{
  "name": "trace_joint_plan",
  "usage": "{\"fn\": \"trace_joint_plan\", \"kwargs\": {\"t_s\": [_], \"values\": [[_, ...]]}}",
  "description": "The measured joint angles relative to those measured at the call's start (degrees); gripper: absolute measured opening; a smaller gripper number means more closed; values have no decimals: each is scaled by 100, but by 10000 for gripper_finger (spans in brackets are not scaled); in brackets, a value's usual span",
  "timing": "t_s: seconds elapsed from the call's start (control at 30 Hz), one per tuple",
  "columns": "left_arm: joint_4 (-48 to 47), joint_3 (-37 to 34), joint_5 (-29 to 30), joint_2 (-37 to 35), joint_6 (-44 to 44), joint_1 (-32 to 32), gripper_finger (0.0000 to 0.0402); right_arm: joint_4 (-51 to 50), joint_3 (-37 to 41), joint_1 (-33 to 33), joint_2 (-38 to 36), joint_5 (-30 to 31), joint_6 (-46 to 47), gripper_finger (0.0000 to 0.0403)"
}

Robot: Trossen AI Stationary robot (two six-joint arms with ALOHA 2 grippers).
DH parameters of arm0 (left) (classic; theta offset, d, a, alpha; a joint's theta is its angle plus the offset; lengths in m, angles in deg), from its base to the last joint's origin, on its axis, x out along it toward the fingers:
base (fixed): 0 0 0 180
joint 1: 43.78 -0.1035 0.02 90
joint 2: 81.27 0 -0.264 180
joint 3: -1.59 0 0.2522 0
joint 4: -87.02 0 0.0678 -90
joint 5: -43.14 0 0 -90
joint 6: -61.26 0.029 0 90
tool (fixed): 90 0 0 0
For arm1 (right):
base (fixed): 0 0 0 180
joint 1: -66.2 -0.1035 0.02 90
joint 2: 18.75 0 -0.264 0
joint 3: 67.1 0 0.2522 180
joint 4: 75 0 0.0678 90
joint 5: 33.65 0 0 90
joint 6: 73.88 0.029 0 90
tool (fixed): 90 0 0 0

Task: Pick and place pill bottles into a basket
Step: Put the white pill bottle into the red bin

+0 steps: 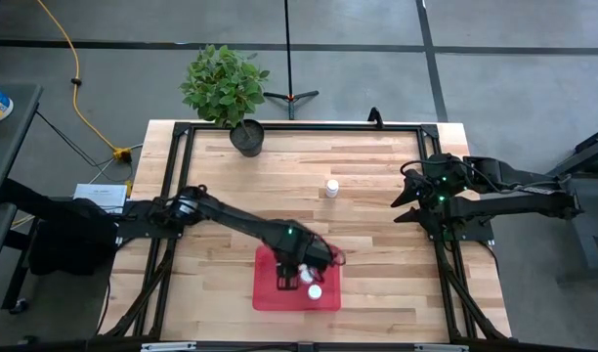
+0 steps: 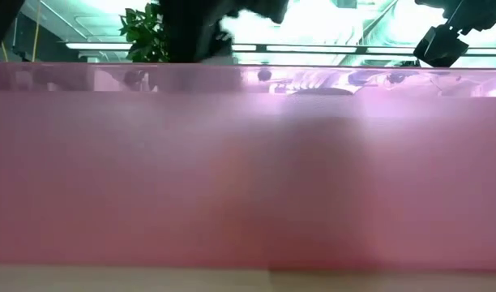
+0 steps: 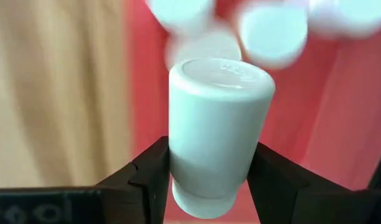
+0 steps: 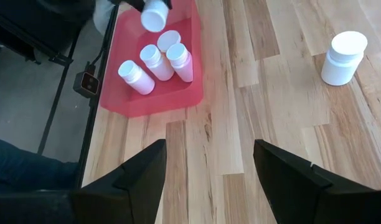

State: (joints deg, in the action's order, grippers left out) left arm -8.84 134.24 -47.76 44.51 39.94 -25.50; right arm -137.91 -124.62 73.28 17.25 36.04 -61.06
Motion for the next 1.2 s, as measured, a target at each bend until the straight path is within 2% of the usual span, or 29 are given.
{"fn": "trace_joint_plan", "kwargs": {"t_s": [0.2, 0.37, 0.47, 0.63, 0.77, 0.9, 1.1, 1.2], "values": [[-85, 948, 589, -4, -33, -249, 208, 2, 1, 0, -1, 0, -1, 232], [53, 1434, 1272, -4, -39, -334, 208, 28, 0, -1, -1, 22, -24, 232], [490, 1514, 1636, -7, -32, -371, 208, 147, 0, 1, -1, 39, -28, 232], [703, 1514, 1690, -7, 6, -495, 208, 304, 0, -2, -1, 33, -28, 232], [108, 1512, 1266, -7, -23, -529, 208, 297, 1, -1, 1, 26, -21, 232], [-874, 1468, 251, -7, -145, -408, 208, 225, 1, 0, 1, 25, 0, 232], [-758, 1135, -1307, 17, -44, -163, 208, 232, -1, 1, 1, 33, -3, 232], [-768, 710, -1636, 81, -10, -47, 208, 267, -1, -2, 1, 37, -24, 232]]}}
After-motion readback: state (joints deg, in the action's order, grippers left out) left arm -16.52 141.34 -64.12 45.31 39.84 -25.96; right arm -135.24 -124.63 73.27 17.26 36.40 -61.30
